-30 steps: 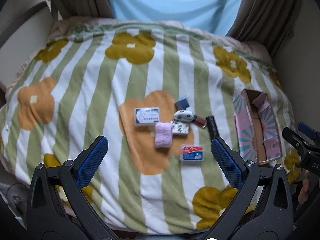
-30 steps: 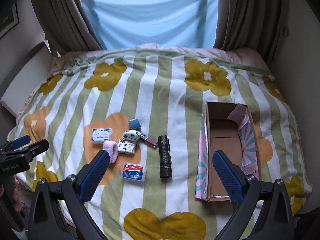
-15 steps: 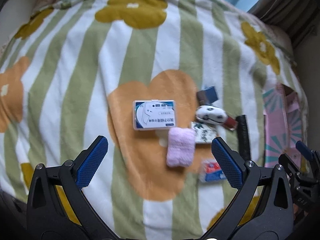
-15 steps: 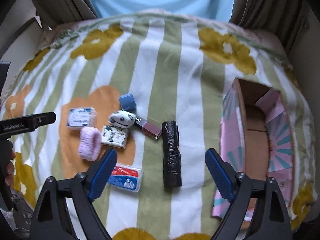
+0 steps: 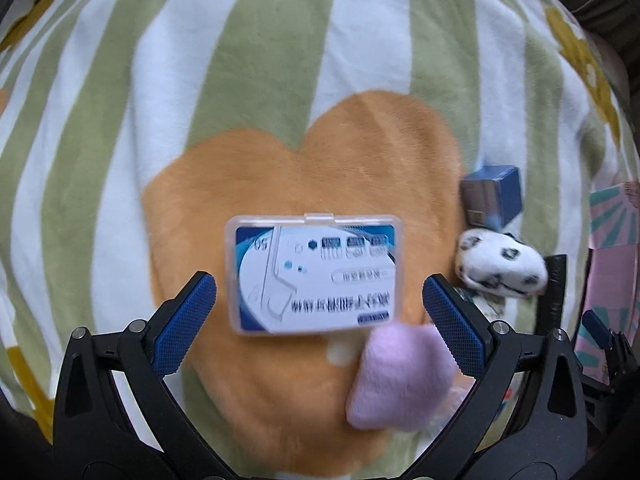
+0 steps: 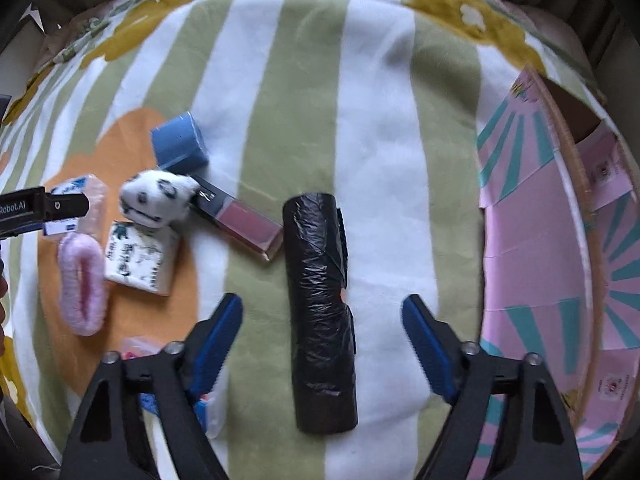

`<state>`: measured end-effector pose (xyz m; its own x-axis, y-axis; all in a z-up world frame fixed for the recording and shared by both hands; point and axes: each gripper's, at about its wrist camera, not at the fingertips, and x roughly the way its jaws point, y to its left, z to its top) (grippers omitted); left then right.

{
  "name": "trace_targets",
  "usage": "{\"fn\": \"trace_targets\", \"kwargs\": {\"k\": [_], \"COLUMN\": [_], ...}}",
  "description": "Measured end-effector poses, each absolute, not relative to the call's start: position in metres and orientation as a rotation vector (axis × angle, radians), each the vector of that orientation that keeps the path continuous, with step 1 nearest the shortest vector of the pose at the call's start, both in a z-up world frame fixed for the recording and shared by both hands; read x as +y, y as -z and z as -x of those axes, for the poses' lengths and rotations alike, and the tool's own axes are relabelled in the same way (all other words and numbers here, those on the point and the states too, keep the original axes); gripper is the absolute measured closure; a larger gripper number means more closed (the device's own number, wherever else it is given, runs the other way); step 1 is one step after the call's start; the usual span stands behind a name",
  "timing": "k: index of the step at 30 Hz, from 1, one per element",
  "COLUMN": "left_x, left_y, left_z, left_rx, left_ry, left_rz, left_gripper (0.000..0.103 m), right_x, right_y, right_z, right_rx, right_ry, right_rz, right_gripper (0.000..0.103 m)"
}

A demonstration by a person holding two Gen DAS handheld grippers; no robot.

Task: Organize objects
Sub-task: 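Grasp the clear floss box with left gripper while right gripper grasps black cylinder, then carry the floss box and black cylinder toward the cardboard box with both grippers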

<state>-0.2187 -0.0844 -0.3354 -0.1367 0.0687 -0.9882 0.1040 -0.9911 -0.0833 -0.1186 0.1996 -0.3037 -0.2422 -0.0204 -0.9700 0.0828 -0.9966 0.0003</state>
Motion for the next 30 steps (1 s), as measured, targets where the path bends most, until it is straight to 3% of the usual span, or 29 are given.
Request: {"fn": "trace_targets", "kwargs": {"k": [1, 3, 5, 7, 20, 26, 30], "left_x": [-0.084, -0.084, -0.083, -0.083, -0.084, -0.081, -0.072], "left_y": [0.340, 0.346, 0.352, 0.354, 0.336, 0.298, 0.244], "left_z": [0.221, 0.224, 0.227, 0.229, 0.229, 0.227, 0.215], "left_rx": [0.208, 0.205, 0.198, 0.195, 0.205, 0.178, 0.155], "left_ry": [2.335, 2.322, 2.312, 2.313, 2.391, 2.490, 2.561], "left_rz": [-2.054, -2.065, -2.076, -2.078, -2.013, -1.934, -1.871], "left_gripper": [0.001, 0.002, 0.014, 0.014, 0.014, 0.014, 0.014], "right_x": [0.200, 0.200, 0.198, 0.197, 0.201, 0.201, 0.210], "right_y": [0.308, 0.314, 0.319, 0.319, 0.285, 0.239, 0.214], "right_z": [0.120, 0.121, 0.120, 0.118, 0.108, 0.099, 0.093], "right_rx": [0.084, 0.083, 0.098, 0.104, 0.044, 0.015, -0.014], "right_ry": [2.415, 2.387, 2.373, 2.363, 2.424, 2.475, 2.497], "right_rz": [-1.902, -1.918, -1.927, -1.920, -1.856, -1.780, -1.738], "right_gripper": [0.034, 0.050, 0.063, 0.072, 0.074, 0.074, 0.074]}}
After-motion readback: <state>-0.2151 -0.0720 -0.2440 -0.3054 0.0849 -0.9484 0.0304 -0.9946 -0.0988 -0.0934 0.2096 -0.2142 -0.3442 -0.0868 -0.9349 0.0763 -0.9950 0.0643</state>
